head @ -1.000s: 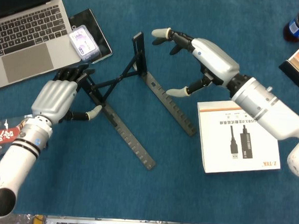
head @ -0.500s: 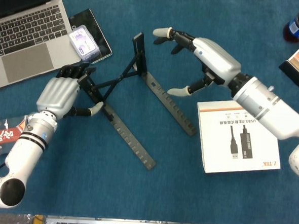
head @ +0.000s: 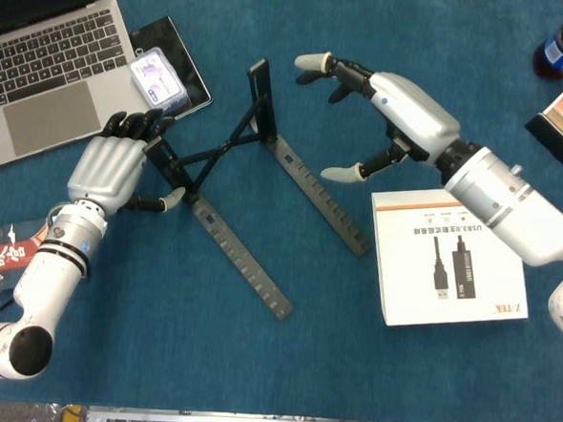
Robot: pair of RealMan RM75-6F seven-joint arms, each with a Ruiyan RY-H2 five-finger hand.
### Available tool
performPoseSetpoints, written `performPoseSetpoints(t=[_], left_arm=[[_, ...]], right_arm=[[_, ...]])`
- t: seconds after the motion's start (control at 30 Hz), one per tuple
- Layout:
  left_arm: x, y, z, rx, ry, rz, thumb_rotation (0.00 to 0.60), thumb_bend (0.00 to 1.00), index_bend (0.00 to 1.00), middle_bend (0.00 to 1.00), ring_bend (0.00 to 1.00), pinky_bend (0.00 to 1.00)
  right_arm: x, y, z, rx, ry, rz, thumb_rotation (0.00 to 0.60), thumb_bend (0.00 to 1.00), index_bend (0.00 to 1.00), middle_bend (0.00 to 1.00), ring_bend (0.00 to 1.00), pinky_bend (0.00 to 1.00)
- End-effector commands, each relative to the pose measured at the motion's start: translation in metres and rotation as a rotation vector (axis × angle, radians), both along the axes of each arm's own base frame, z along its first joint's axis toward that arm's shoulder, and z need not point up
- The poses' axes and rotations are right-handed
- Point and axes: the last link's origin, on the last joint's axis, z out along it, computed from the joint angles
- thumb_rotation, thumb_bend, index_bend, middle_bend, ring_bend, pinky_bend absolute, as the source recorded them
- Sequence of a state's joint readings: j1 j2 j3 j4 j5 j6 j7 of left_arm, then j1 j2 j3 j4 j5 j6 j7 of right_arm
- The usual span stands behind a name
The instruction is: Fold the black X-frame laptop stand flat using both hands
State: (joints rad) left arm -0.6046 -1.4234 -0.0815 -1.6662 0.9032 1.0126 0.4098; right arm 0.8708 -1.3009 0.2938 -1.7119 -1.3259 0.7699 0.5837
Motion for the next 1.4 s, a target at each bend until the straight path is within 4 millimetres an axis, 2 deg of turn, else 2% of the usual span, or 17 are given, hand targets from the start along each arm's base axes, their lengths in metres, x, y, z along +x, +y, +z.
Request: performPoseSetpoints(t=[0.03,0.23,0.4,0.83,1.0,1.4], left_arm=[[-0.001,0.002,-0.001,0.013,0.004,-0.005,0.367,0.26,0.00,0.00,0.00,0.00],[-0.001,0.004,0.001,0.036,0.013,-0.019,0.414,0.26,0.00,0.00,0.00,0.00],[0.000,-0.002,0.007,0.024,0.007,-0.023,0.413,0.26,0.00,0.00,0.00,0.00],[0.012,-0.041,0.023,-0.052,0.015,-0.128,0.433,0.26,0.00,0.00,0.00,0.00],[0.020,-0.053,0.026,-0.080,-0.018,-0.164,0.484,0.26,0.00,0.00,0.00,0.00],[0.028,-0.078,0.033,-0.180,0.007,-0.203,0.490,0.26,0.00,0.00,0.00,0.00]], right_arm=[[0.000,0.000,0.000,-0.001,-0.001,-0.001,0.600,0.06,0.14,0.23,0.14,0.29],[-0.002,0.000,0.001,-0.004,0.002,-0.005,0.600,0.06,0.14,0.23,0.14,0.29],[-0.003,0.000,0.001,-0.005,0.000,-0.008,0.600,0.06,0.14,0.23,0.14,0.29],[-0.007,0.002,0.008,-0.019,-0.014,-0.012,0.600,0.06,0.14,0.23,0.14,0.29],[-0.007,0.003,0.009,-0.021,-0.018,-0.013,0.600,0.06,0.14,0.23,0.14,0.29],[-0.007,0.005,0.011,-0.017,-0.030,-0.013,0.600,0.06,0.14,0.23,0.14,0.29]])
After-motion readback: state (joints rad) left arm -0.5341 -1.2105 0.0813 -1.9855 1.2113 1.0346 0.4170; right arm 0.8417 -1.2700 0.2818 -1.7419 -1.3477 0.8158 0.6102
